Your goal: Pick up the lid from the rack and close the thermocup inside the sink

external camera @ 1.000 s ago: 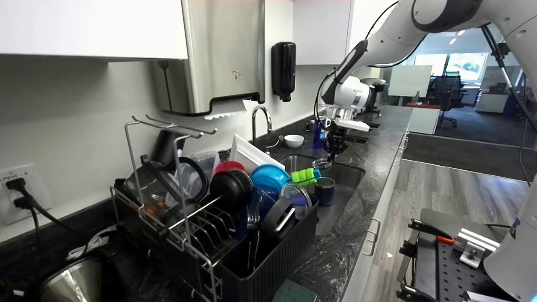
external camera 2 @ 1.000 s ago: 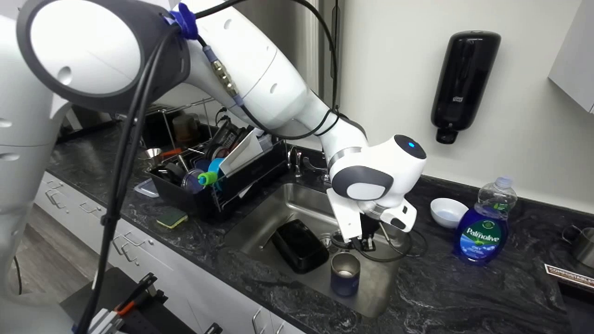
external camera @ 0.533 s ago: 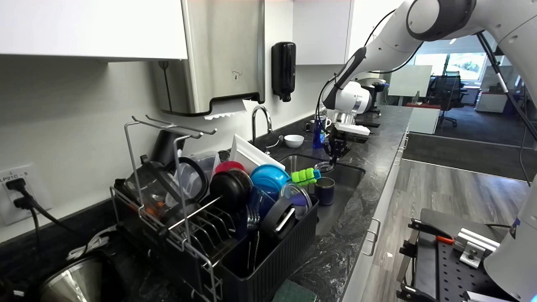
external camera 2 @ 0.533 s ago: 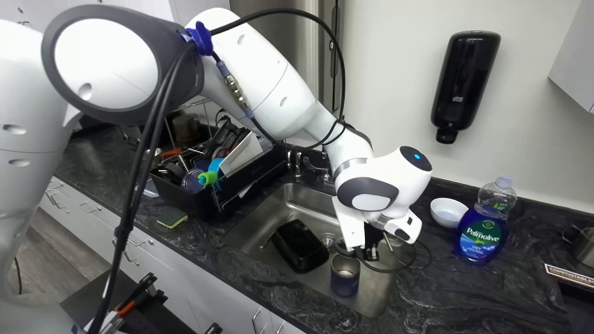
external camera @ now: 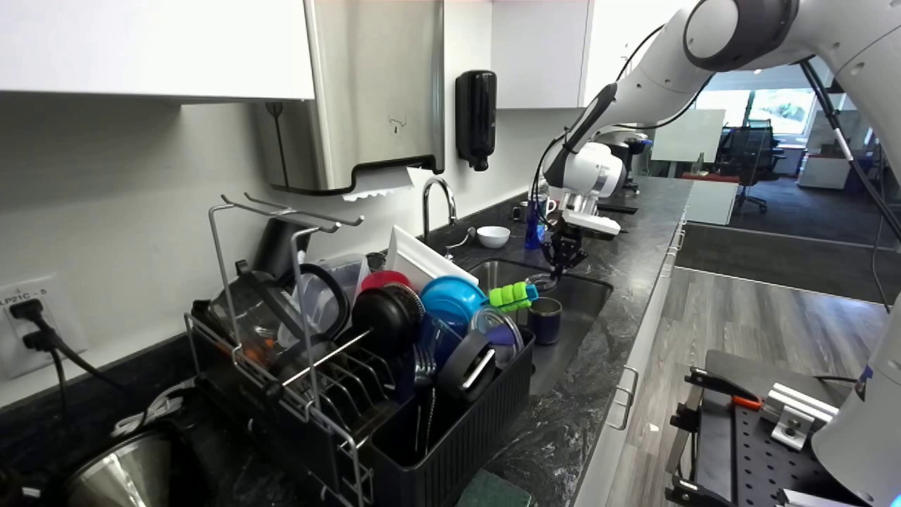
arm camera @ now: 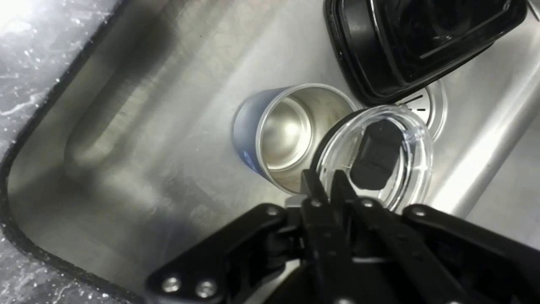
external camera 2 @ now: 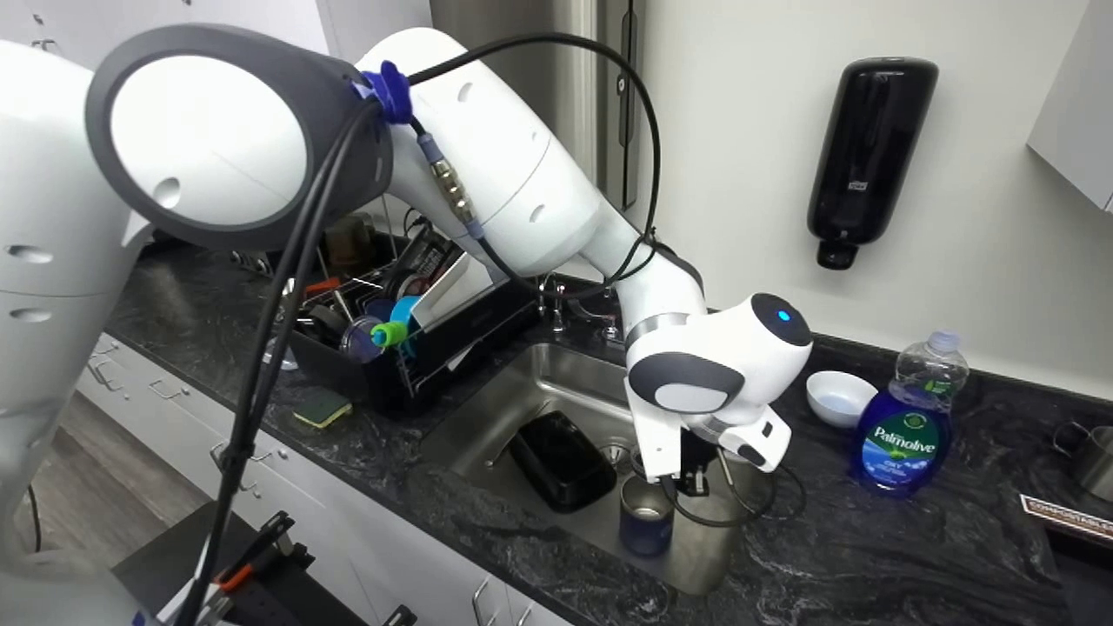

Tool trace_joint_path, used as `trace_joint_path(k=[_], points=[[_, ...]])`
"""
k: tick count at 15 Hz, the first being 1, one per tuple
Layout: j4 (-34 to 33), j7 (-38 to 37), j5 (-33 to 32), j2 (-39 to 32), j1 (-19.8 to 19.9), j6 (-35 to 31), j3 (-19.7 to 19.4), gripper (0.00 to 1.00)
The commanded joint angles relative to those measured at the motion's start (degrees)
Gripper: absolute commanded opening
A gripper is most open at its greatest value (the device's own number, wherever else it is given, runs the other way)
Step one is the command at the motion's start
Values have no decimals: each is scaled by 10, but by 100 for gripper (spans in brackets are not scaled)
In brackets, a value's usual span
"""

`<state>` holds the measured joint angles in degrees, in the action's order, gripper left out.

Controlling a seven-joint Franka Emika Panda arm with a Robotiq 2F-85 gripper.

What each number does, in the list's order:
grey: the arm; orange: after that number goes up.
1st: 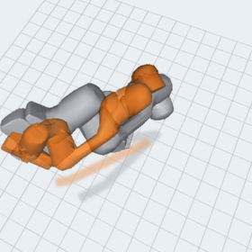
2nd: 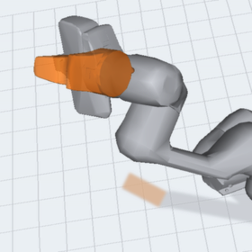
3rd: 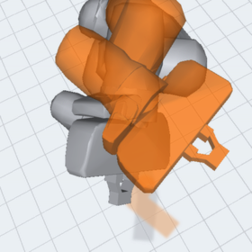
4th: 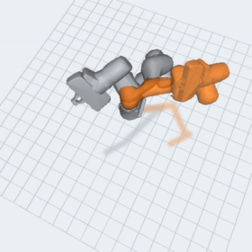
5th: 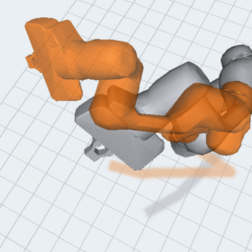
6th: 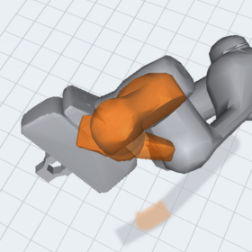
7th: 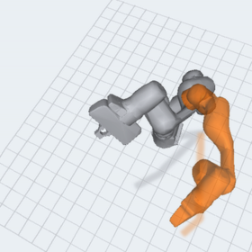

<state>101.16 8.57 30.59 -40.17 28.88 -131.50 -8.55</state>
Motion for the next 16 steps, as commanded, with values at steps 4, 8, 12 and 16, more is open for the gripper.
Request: trace_joint_path(k=[4, 8, 12, 16], points=[[25, 62, 53, 12, 33, -24, 30, 2], [8, 43, 37, -1, 24, -11, 20, 10], [8, 43, 37, -1, 24, -12, 20, 10], [8, 39, 41, -4, 25, -11, 22, 2]])
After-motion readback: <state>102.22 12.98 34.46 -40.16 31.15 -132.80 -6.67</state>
